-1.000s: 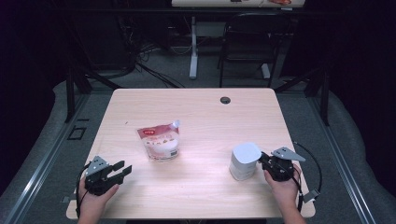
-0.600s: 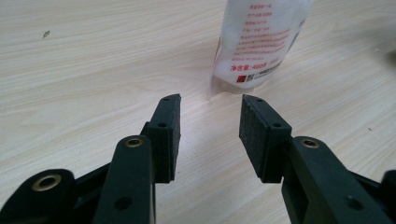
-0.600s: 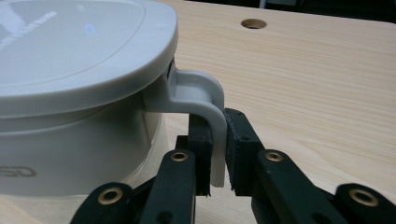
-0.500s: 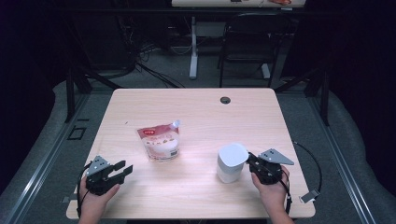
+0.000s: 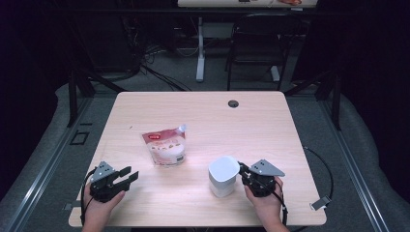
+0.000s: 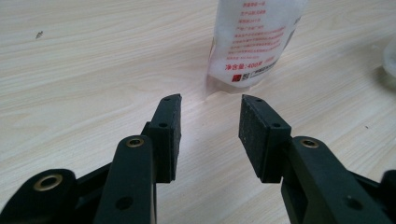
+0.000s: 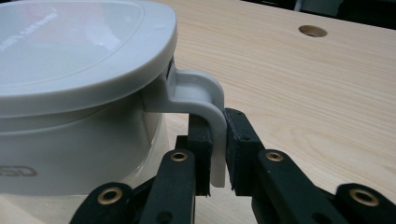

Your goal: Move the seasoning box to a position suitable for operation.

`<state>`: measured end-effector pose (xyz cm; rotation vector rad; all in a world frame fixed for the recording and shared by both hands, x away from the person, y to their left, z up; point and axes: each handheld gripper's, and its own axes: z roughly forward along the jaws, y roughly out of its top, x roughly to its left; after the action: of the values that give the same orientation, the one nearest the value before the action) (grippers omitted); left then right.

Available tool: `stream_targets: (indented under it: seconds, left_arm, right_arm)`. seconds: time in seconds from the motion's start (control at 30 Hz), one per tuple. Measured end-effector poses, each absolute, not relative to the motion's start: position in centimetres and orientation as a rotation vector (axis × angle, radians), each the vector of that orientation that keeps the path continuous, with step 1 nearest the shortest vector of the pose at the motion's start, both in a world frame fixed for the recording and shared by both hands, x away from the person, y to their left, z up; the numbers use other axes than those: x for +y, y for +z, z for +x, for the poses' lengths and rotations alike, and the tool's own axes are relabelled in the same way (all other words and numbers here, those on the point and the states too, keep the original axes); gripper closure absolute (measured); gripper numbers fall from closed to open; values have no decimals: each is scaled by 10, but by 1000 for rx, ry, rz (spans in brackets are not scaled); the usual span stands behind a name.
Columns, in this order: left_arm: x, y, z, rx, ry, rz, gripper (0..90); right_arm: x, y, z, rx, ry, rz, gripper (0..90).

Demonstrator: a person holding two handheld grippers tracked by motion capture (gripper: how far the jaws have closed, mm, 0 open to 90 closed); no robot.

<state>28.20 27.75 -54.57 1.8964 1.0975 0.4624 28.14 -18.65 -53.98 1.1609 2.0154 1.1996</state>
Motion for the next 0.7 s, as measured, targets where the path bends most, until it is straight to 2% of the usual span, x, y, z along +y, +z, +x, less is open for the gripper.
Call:
stream_targets:
  seconds: [0.27, 0.7]
  left_arm:
    - [273, -546, 281, 1080, 462, 1904, 592]
    - [271, -546, 281, 1067, 463, 1904, 591]
  right_arm:
    - [-174, -544, 279, 2032, 1192, 1133, 814]
    - [-179, -554, 277, 2018, 1179, 1193, 809]
